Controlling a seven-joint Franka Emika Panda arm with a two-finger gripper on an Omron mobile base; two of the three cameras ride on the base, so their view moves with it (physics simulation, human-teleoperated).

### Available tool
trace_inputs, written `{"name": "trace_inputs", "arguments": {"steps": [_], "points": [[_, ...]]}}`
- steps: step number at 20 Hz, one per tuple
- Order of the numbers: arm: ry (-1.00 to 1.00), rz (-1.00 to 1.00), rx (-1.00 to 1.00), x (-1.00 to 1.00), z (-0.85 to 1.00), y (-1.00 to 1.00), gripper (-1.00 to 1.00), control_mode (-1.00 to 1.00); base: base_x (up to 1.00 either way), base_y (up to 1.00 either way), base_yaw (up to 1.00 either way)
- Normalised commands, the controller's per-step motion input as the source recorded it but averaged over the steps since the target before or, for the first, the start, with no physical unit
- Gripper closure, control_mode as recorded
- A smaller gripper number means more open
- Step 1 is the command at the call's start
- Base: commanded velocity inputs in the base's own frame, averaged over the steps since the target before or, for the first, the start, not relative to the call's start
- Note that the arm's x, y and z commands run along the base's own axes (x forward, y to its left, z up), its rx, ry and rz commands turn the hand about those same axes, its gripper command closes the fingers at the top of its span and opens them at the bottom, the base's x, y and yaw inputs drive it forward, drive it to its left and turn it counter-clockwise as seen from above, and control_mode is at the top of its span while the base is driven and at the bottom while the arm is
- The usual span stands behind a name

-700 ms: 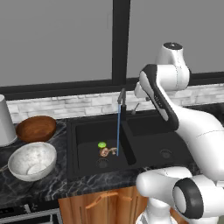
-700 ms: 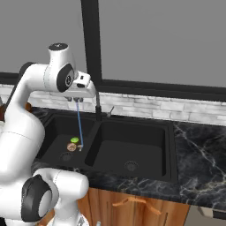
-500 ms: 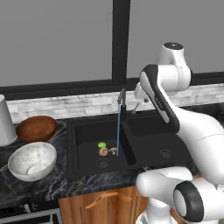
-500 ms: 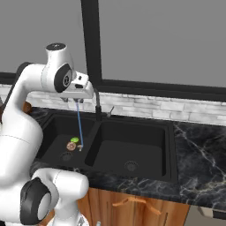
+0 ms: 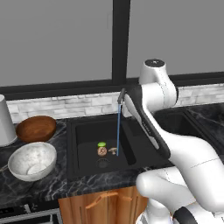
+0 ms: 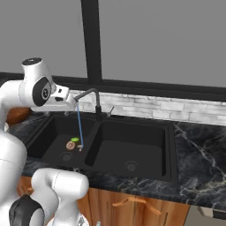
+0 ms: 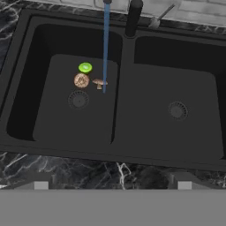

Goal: Pick the mushrooms from the sink and place them in one bowl. Place the kiwi in the other bowl. Then turn off the sink faucet.

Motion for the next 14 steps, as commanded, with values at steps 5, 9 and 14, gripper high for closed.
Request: {"name": "trace_inputs", "arguments": {"steps": [5, 9, 14], "points": [[0.0, 0.0, -0.07, 0.0, -0.46, 0.22, -1.0, -1.0, 0.0, 0.0, 0.0], [0.03, 0.0, -0.08, 0.11, -0.52, 0.23, -1.0, -1.0, 0.0, 0.0, 0.0], [0.0, -0.03, -0.01, 0.27, -0.26, 0.1, -1.0, -1.0, 0.0, 0.0, 0.0]]}}
